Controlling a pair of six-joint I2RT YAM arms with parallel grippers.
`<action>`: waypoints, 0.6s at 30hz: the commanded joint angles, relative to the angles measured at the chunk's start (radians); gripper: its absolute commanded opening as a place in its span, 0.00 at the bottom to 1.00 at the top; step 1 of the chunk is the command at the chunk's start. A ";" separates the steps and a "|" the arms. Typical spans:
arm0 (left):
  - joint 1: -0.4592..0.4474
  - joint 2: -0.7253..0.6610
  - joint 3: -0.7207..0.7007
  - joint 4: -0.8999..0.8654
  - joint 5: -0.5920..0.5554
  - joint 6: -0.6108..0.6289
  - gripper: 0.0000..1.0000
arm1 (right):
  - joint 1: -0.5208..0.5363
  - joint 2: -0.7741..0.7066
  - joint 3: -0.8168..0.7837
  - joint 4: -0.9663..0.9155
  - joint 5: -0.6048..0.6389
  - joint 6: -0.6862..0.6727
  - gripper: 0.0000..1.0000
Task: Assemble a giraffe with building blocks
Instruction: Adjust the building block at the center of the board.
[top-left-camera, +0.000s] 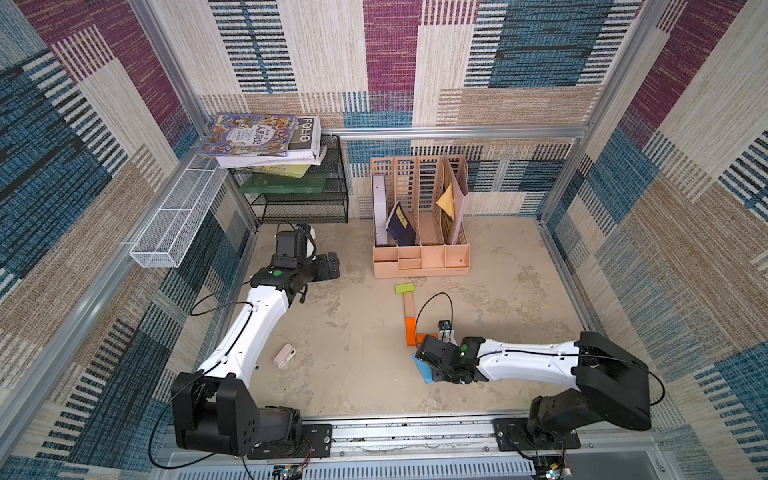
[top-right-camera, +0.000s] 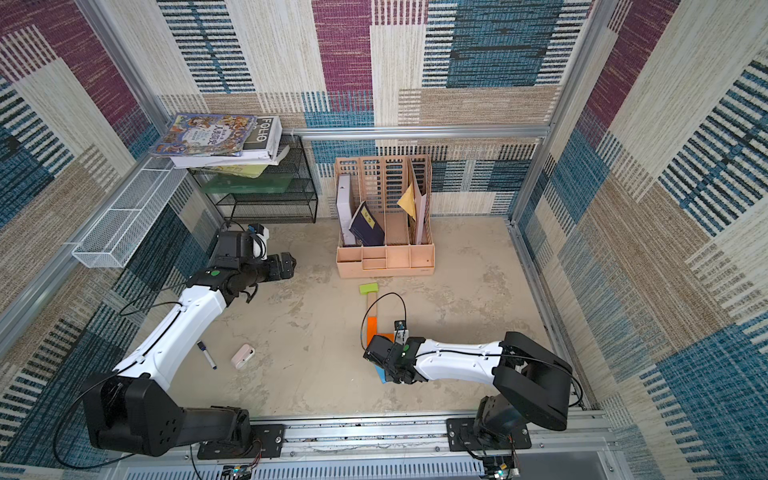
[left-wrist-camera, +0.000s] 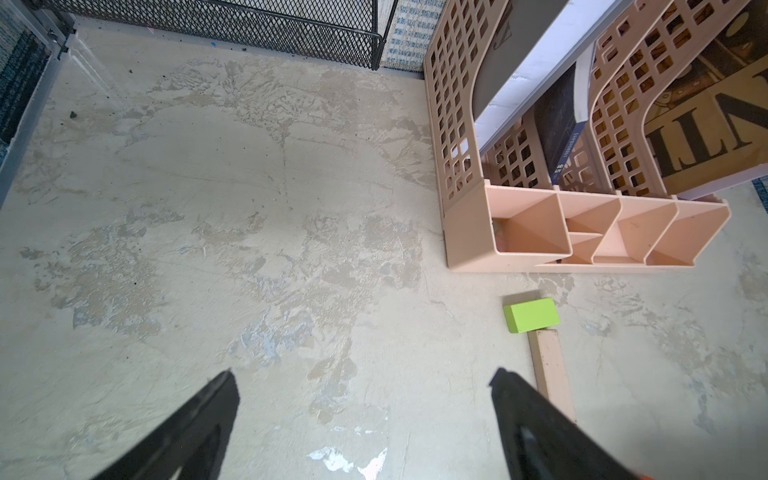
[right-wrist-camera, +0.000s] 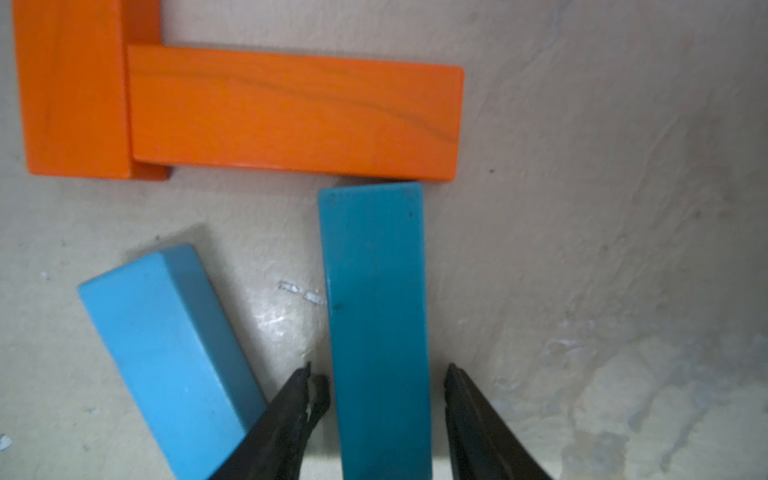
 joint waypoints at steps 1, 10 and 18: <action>-0.003 -0.008 -0.003 0.002 -0.002 0.005 0.99 | 0.004 -0.003 -0.006 -0.020 0.008 0.022 0.50; -0.009 -0.008 -0.003 -0.001 -0.009 0.008 0.99 | 0.004 -0.020 -0.026 -0.029 0.014 0.039 0.51; -0.011 -0.008 -0.003 -0.001 -0.011 0.009 0.99 | 0.004 -0.023 -0.028 -0.038 0.018 0.042 0.50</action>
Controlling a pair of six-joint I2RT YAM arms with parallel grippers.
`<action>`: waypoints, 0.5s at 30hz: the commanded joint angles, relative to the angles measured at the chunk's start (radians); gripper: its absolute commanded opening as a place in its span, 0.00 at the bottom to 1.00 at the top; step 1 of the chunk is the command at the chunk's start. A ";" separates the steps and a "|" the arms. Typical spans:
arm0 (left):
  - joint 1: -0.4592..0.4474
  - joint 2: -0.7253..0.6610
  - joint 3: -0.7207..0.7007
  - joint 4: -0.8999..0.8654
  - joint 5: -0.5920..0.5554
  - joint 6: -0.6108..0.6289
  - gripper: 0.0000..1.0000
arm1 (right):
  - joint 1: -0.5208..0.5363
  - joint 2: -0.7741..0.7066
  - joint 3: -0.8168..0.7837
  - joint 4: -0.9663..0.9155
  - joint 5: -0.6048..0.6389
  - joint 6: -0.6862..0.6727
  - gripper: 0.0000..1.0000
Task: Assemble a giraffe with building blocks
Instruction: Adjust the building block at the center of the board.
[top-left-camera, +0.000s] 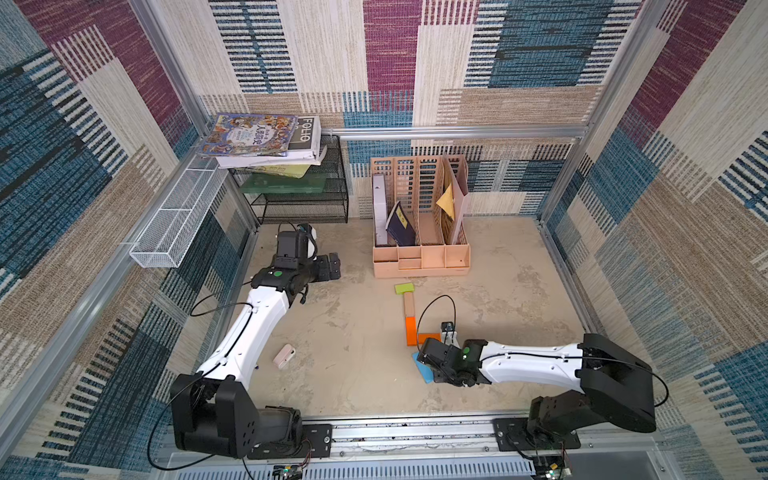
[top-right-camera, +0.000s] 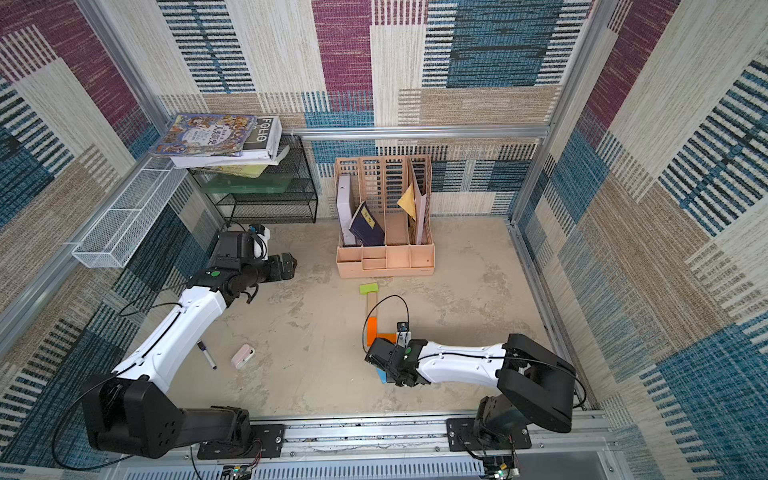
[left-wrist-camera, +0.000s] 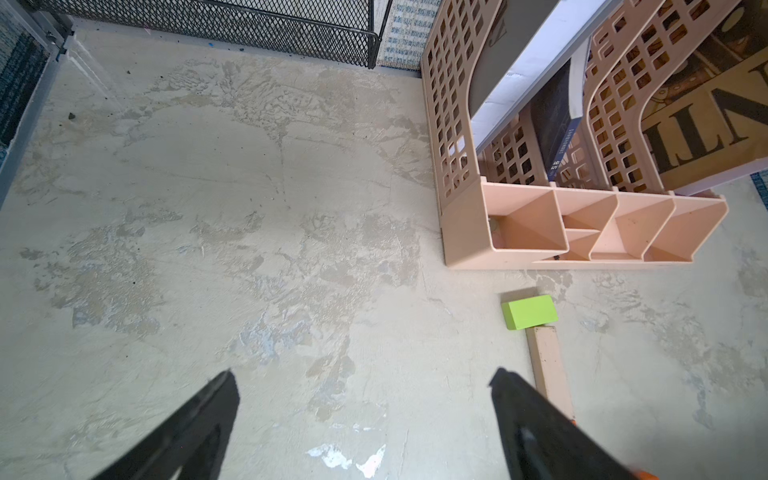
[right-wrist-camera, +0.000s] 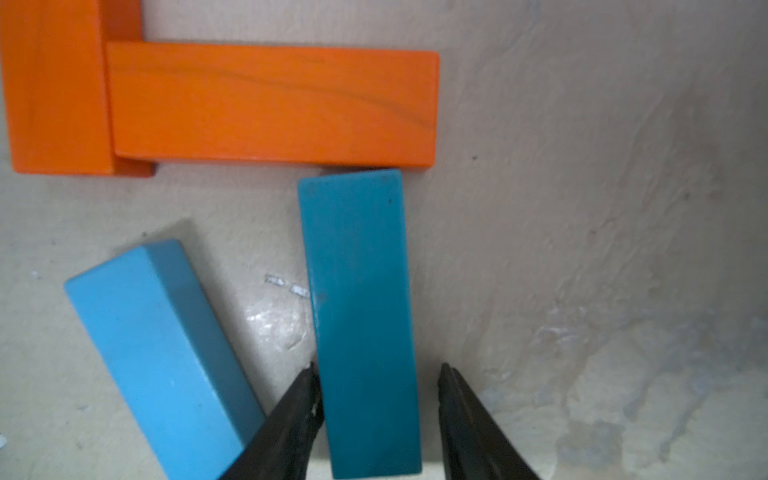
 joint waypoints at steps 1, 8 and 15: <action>-0.001 -0.005 -0.002 0.004 -0.005 0.009 0.99 | 0.001 -0.003 -0.005 -0.039 0.009 0.010 0.50; -0.001 -0.001 -0.001 0.005 -0.006 0.009 0.99 | 0.000 -0.007 -0.006 -0.039 0.007 0.010 0.48; -0.001 -0.002 -0.001 0.003 -0.007 0.008 0.99 | 0.015 -0.006 -0.010 -0.039 0.003 0.021 0.43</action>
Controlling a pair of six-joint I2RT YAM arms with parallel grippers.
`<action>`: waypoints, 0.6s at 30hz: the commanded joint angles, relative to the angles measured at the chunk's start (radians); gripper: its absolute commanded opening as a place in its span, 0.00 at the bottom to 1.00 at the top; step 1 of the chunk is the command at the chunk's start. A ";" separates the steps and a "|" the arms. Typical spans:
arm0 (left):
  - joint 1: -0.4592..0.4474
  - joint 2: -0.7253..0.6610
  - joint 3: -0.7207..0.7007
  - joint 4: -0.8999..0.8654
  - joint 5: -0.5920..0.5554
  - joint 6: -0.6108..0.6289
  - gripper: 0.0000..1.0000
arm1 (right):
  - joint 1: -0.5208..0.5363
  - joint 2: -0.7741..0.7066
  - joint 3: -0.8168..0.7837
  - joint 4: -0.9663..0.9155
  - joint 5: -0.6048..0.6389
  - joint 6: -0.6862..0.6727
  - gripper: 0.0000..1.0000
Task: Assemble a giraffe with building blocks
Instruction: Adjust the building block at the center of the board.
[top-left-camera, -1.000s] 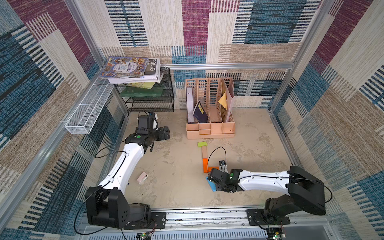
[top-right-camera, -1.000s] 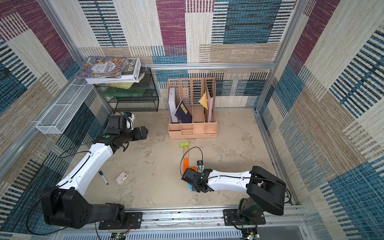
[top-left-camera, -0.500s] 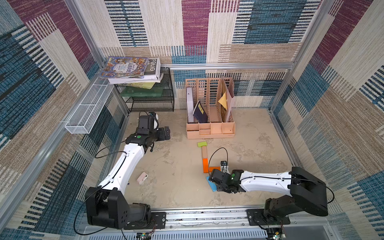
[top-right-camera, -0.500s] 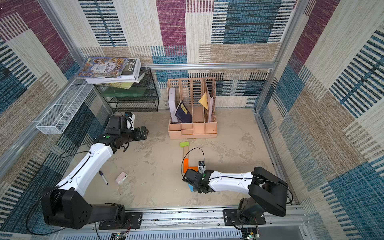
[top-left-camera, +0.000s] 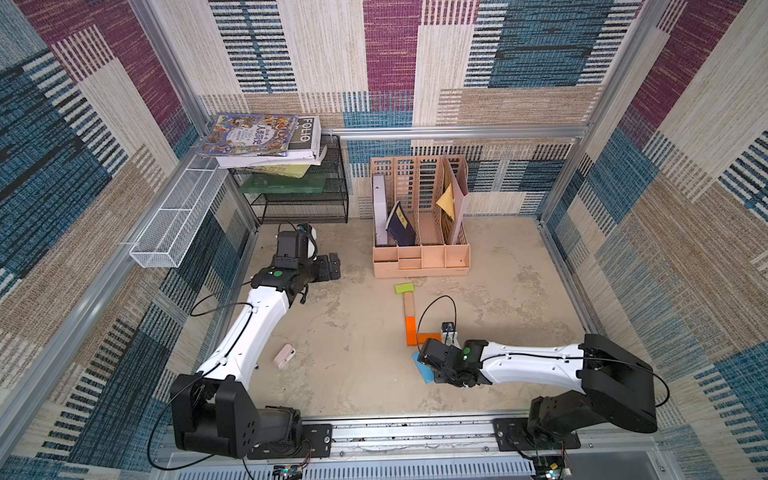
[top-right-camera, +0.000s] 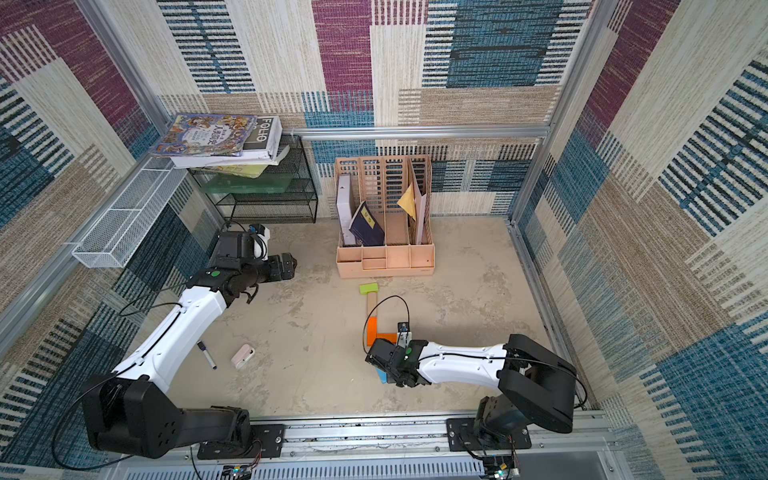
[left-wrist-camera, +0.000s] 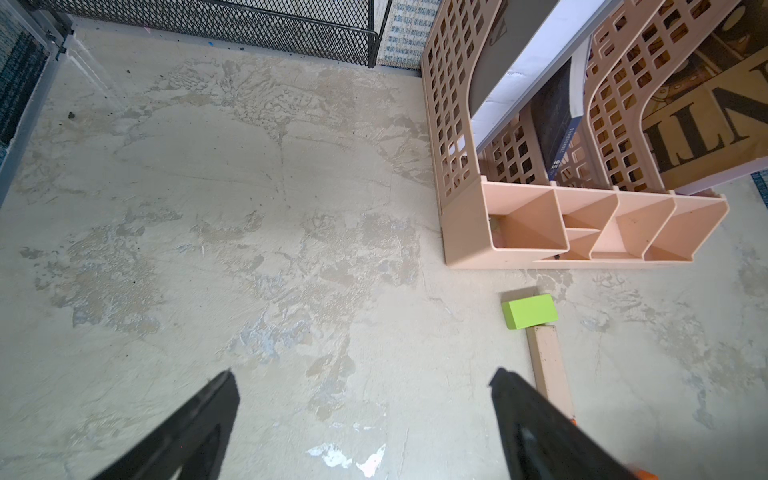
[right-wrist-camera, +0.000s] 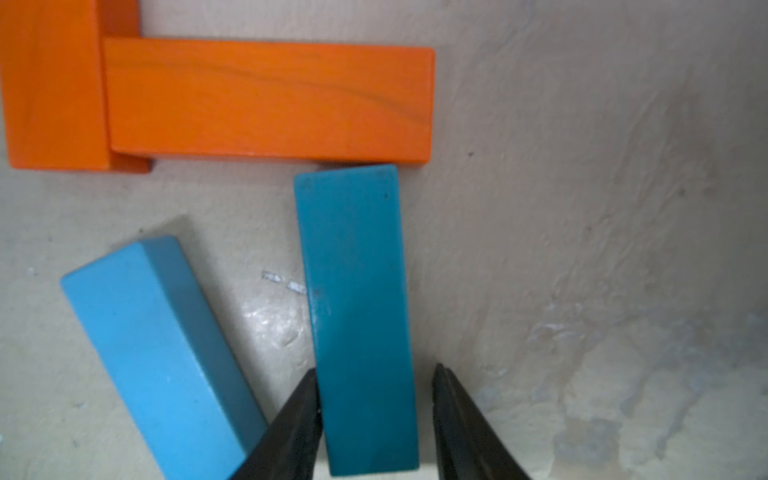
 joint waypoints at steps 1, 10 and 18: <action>-0.001 -0.003 -0.002 0.007 -0.007 0.009 0.99 | 0.008 0.002 -0.005 -0.037 -0.001 0.016 0.43; -0.001 -0.002 -0.002 0.005 -0.007 0.009 0.99 | 0.021 0.013 0.001 -0.035 -0.001 0.026 0.43; -0.002 -0.002 -0.002 0.005 -0.005 0.009 0.99 | 0.025 0.009 -0.005 -0.045 0.005 0.041 0.42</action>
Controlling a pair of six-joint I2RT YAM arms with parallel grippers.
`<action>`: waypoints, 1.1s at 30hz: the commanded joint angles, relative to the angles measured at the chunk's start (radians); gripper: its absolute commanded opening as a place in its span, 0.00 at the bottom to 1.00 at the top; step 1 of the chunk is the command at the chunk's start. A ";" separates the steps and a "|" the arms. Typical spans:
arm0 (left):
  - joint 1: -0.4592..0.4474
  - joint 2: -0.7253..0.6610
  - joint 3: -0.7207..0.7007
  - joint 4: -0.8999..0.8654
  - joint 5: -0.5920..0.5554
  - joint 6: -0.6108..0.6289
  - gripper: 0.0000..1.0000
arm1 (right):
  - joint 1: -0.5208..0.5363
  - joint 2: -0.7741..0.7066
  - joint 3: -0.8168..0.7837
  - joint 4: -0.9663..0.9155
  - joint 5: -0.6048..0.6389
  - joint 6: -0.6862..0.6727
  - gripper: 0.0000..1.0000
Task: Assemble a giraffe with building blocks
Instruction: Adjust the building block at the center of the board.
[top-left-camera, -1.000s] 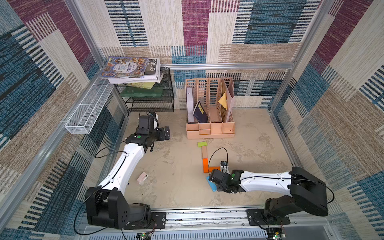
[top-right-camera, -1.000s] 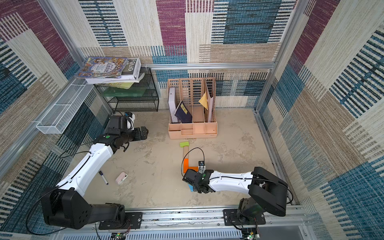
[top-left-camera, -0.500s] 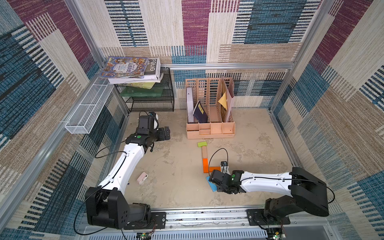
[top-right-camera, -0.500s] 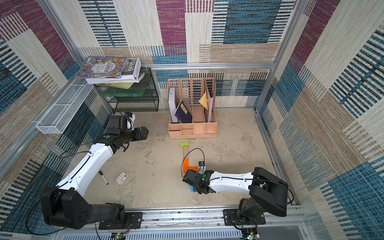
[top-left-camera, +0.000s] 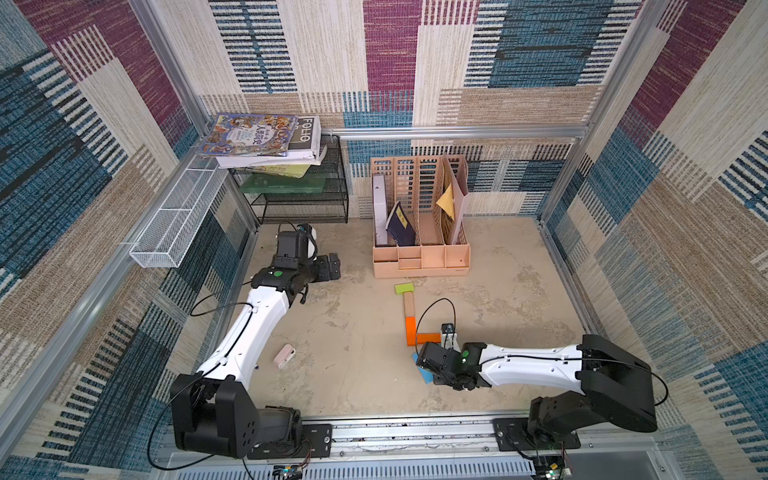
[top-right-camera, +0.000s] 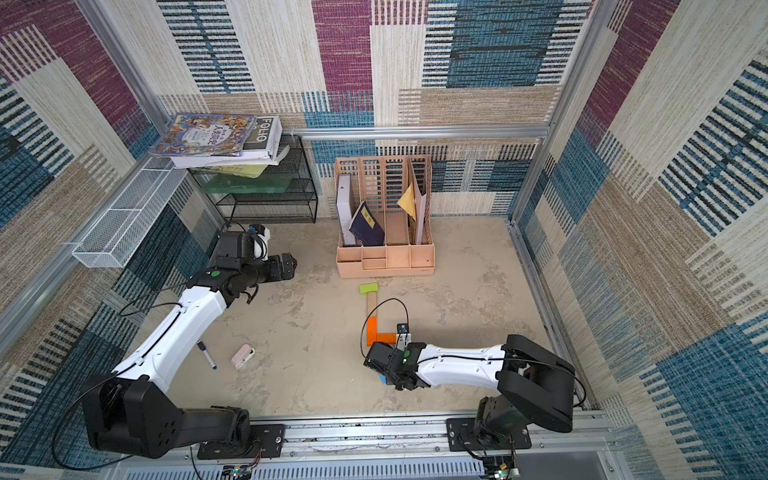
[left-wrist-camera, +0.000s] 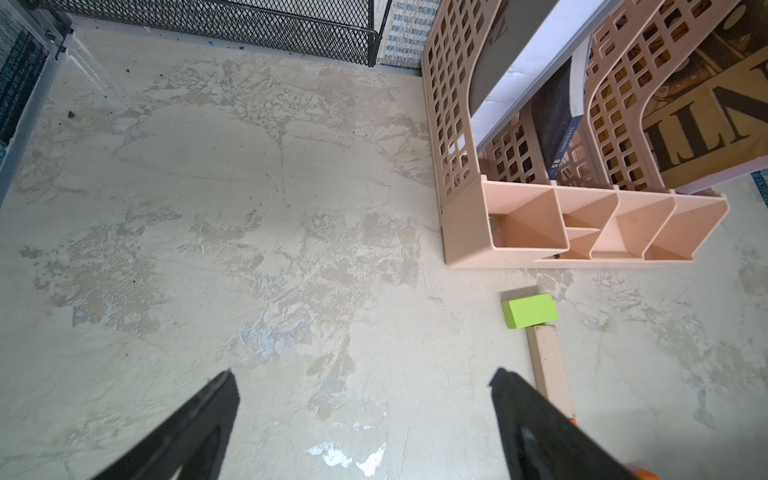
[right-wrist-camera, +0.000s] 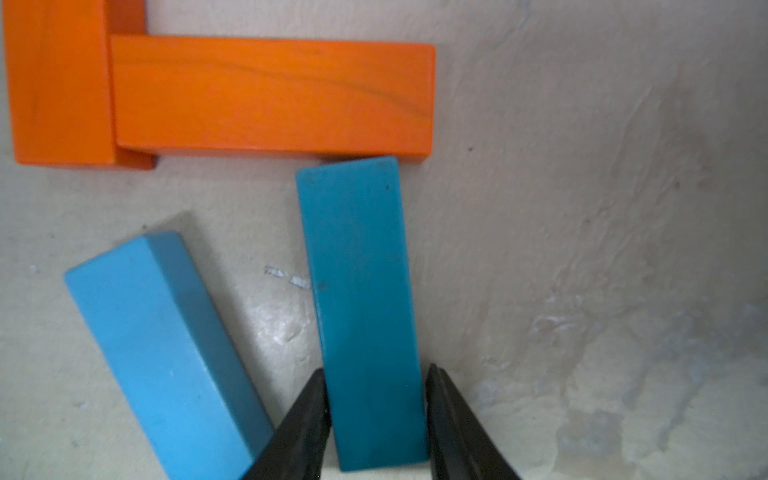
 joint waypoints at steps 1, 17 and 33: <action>-0.002 -0.003 -0.002 0.007 -0.004 0.008 0.99 | 0.003 0.004 -0.006 -0.043 -0.014 0.011 0.42; -0.002 0.000 -0.002 0.009 -0.006 0.007 0.99 | 0.003 -0.012 -0.004 -0.076 0.009 0.024 0.42; -0.002 0.000 -0.001 0.007 -0.008 0.009 0.99 | -0.010 -0.016 -0.004 -0.075 0.014 0.017 0.42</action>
